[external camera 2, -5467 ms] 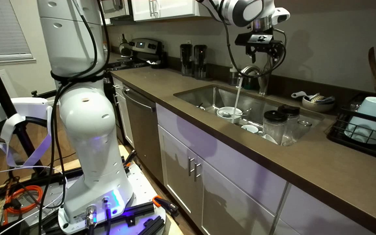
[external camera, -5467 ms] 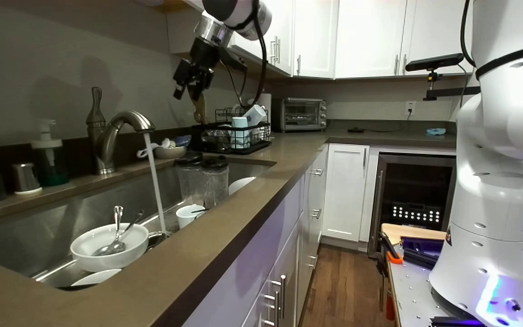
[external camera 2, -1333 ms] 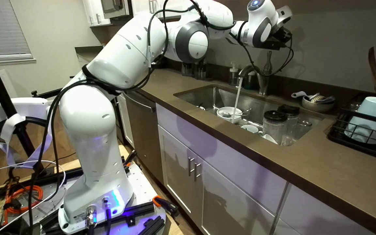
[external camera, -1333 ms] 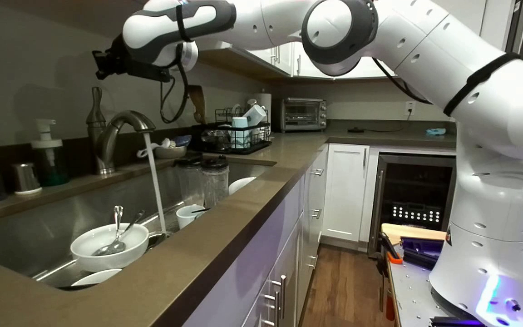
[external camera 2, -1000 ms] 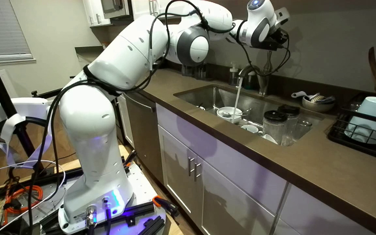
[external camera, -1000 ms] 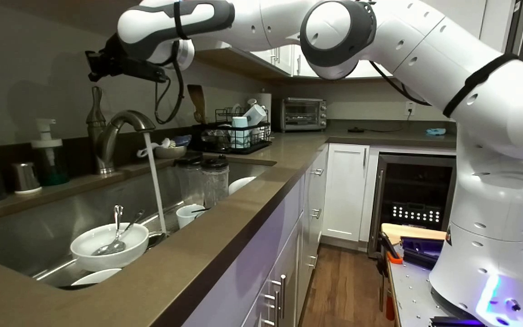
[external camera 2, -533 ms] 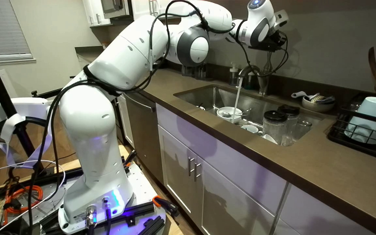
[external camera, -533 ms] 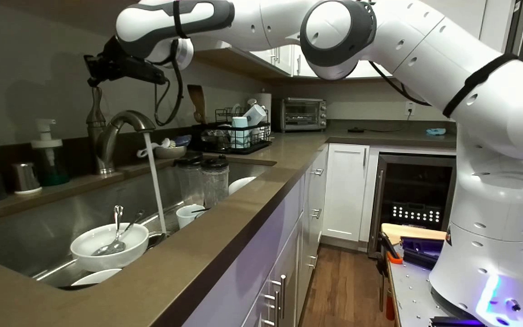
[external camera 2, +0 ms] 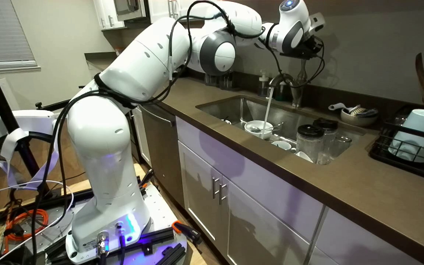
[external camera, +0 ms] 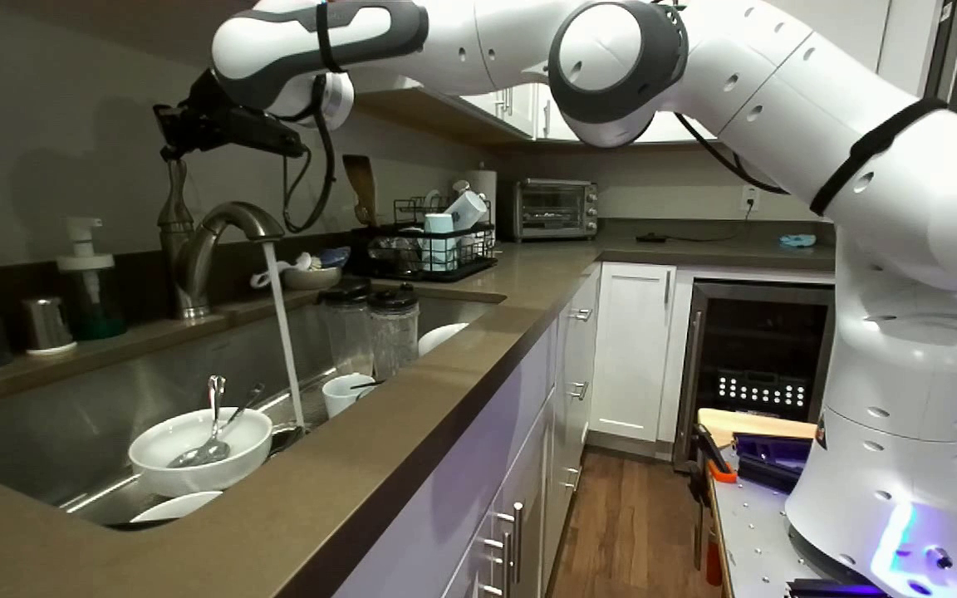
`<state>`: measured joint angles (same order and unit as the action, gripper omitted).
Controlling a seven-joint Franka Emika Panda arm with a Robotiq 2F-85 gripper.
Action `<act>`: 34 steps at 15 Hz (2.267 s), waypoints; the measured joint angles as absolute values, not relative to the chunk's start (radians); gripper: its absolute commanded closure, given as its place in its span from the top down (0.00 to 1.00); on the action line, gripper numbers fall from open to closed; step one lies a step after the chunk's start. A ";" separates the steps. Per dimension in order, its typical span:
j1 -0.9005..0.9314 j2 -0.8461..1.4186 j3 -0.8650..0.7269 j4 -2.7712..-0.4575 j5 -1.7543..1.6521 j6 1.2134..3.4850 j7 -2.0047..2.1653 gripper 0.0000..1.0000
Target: Turn the faucet down
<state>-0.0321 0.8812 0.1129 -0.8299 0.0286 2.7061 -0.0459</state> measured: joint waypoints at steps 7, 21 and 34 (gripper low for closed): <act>-0.033 0.882 0.113 -0.846 0.029 2.706 -0.046 0.02; -0.041 0.838 0.112 -0.915 0.029 2.709 -0.046 0.02; -0.063 0.784 0.114 -1.026 0.029 2.832 -0.047 0.02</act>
